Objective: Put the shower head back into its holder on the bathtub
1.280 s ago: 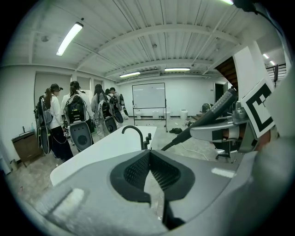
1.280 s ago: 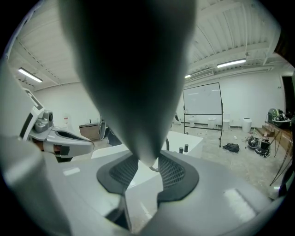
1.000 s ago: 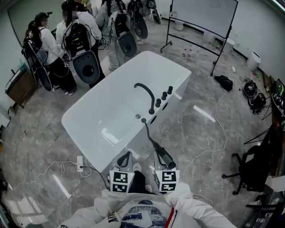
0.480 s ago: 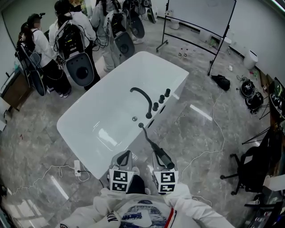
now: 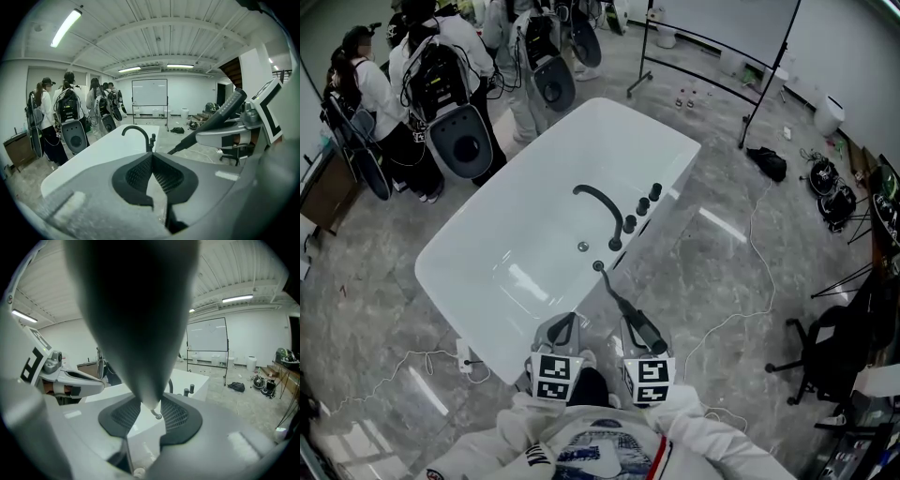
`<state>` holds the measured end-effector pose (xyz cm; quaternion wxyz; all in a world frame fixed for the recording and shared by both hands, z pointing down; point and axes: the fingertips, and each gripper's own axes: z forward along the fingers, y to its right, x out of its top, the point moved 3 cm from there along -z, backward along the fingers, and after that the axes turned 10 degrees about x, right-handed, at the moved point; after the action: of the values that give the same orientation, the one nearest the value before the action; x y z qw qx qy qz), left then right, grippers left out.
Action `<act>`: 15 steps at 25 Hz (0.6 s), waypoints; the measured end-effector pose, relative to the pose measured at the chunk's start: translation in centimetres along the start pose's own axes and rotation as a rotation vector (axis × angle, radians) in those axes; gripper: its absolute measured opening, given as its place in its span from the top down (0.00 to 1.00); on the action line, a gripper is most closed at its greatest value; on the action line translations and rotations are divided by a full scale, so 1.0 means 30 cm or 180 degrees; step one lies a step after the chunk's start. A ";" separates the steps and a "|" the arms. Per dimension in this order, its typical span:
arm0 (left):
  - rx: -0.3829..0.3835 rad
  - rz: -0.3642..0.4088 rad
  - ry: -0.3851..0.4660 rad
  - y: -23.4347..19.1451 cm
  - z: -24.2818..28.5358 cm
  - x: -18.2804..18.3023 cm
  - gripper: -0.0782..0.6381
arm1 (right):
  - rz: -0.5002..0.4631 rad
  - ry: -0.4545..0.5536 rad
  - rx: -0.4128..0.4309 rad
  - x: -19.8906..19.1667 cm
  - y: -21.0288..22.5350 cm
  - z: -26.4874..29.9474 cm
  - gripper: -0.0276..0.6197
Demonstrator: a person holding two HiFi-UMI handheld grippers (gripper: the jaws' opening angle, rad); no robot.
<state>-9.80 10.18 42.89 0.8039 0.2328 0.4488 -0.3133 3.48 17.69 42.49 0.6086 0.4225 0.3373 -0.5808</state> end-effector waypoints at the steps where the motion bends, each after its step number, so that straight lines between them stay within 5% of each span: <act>1: -0.0009 0.0003 -0.0003 -0.005 0.012 0.003 0.89 | 0.0003 -0.0016 -0.0006 0.001 0.003 0.011 0.75; 15: -0.0276 0.0019 0.0291 -0.086 0.140 0.068 0.89 | -0.0021 -0.0287 -0.0016 0.027 -0.002 0.162 0.75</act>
<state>-8.39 5.03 42.93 0.7928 0.2131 0.4974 -0.2802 3.10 12.93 43.76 0.6223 0.3933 0.3124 -0.6004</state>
